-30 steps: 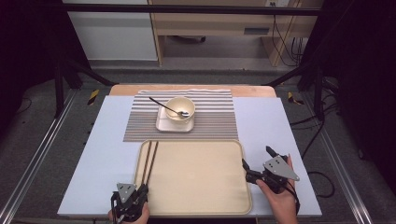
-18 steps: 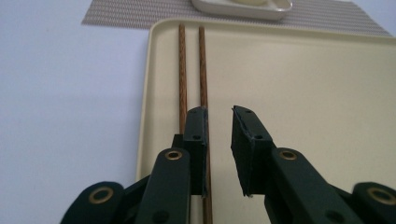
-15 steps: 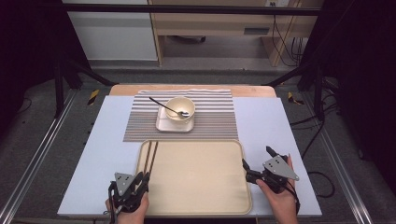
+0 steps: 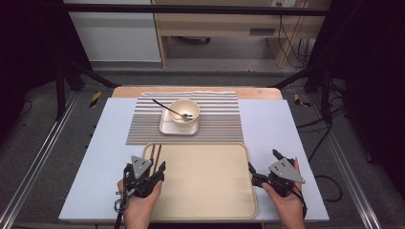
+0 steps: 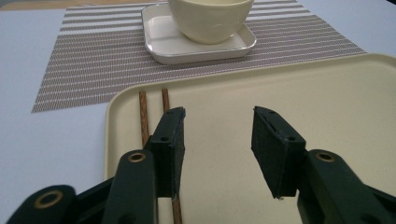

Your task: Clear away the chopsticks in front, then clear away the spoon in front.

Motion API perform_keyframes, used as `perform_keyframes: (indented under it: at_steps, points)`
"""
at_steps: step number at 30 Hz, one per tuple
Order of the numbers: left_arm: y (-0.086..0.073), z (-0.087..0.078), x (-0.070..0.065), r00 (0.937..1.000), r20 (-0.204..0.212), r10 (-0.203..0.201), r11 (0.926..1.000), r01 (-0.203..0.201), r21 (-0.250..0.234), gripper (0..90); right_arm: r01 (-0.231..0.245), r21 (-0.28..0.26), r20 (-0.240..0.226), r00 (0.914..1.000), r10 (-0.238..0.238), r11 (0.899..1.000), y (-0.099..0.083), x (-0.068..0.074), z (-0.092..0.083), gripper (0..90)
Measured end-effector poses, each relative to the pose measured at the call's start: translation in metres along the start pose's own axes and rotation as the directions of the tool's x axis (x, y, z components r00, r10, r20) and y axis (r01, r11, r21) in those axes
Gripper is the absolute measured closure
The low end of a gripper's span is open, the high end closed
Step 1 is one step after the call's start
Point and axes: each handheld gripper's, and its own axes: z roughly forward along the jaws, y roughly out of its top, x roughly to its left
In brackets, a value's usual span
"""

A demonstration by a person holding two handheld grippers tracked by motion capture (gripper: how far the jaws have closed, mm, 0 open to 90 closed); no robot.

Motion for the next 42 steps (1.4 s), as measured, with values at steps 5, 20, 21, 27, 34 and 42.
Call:
perform_keyframes:
  at_steps: [5,20,21,27,34,42]
  points:
    - [0.014,0.005,0.0,0.9987,0.002,0.05,0.9986,-0.05,-0.017,42.5,0.005,0.011,0.0,1.0,-0.005,1.0,-0.001,0.0,0.001,6.2]
    - [0.049,0.029,0.01,0.9921,0.104,0.071,0.996,-0.064,-0.062,17.4,0.013,0.012,0.003,0.9999,-0.013,1.0,-0.001,-0.001,0.002,5.9]
    - [0.051,0.031,0.01,0.991,0.11,0.077,0.9952,-0.07,-0.068,16.6,0.013,0.012,0.002,0.9999,-0.013,1.0,-0.001,-0.001,0.002,5.9]
    - [0.063,0.034,0.008,0.9858,0.129,0.107,0.9908,-0.095,-0.096,12.9,0.017,0.011,0.002,0.9999,-0.017,1.0,-0.001,-0.001,0.002,5.9]
    - [0.08,0.042,0.012,0.9849,0.095,0.145,0.9854,-0.135,-0.104,12.7,0.017,0.016,0.004,0.9999,-0.017,1.0,-0.001,-0.001,0.002,5.9]
    - [0.093,0.061,0.026,0.9871,0.055,0.15,0.9844,-0.144,-0.1,12.2,0.023,0.021,0.005,0.9997,-0.023,1.0,-0.001,0.0,0.003,5.9]
